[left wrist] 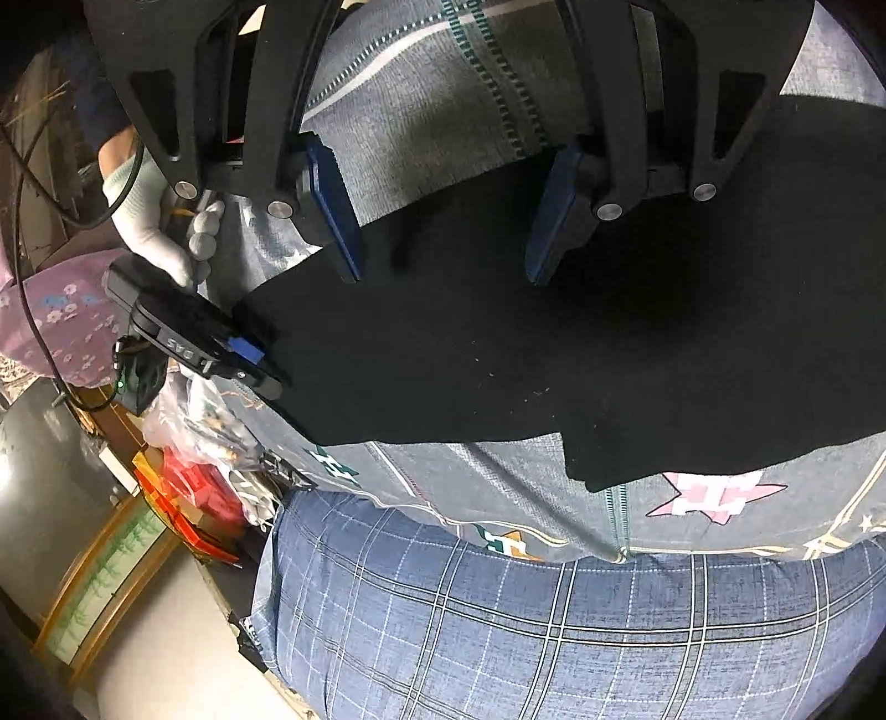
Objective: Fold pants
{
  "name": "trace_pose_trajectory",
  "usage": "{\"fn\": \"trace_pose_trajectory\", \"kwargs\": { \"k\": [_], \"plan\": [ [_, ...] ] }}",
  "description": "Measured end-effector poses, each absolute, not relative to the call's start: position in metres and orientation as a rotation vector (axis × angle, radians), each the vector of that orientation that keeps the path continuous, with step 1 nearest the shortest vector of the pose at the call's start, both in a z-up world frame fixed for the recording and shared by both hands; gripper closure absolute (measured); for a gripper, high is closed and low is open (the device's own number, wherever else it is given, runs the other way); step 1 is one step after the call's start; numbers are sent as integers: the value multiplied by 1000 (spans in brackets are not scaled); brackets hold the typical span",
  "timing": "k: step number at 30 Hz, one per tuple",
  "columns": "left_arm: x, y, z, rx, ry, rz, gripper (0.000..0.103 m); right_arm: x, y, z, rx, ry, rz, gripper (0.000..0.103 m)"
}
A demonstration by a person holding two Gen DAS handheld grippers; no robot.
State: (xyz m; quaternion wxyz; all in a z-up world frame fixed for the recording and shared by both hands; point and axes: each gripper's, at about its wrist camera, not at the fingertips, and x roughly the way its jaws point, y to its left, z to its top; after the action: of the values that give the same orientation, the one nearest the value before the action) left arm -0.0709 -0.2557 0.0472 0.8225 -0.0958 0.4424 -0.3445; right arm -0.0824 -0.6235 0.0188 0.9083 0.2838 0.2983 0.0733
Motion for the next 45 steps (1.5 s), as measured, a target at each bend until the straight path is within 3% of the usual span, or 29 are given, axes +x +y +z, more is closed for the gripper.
{"fn": "trace_pose_trajectory", "kwargs": {
  "k": [1, 2, 3, 5, 11, 18, 22, 27, 30, 45],
  "plan": [
    [-71, -257, 47, -199, 938, -733, 43, -81, -624, 18, 587, 610, 151, 69],
    [-72, -257, 47, -196, 936, -733, 43, -80, -624, 18, 584, 612, 144, 88],
    [-72, -256, 47, -194, 935, -734, 43, -80, -624, 17, 586, 613, 147, 95],
    [-74, -252, 48, -200, 936, -734, 43, -86, -625, 21, 591, 593, 166, 98],
    [-81, -224, 58, -249, 903, -690, 43, -133, -614, 59, 460, 539, 135, 98],
    [-78, -194, 66, -293, 858, -598, 43, -122, -611, 22, 426, 707, 26, 98],
    [-78, -179, 71, -278, 828, -540, 43, -129, -610, 39, 386, 702, -68, 81],
    [-70, -163, 66, -305, 844, -476, 43, -145, -597, 66, 418, 601, 9, 76],
    [-69, -158, 64, -303, 847, -443, 43, -136, -561, 71, 365, 617, 169, 64],
    [-65, -159, 61, -258, 846, -412, 43, -73, -404, 54, 174, 723, 503, 63]
  ]
}}
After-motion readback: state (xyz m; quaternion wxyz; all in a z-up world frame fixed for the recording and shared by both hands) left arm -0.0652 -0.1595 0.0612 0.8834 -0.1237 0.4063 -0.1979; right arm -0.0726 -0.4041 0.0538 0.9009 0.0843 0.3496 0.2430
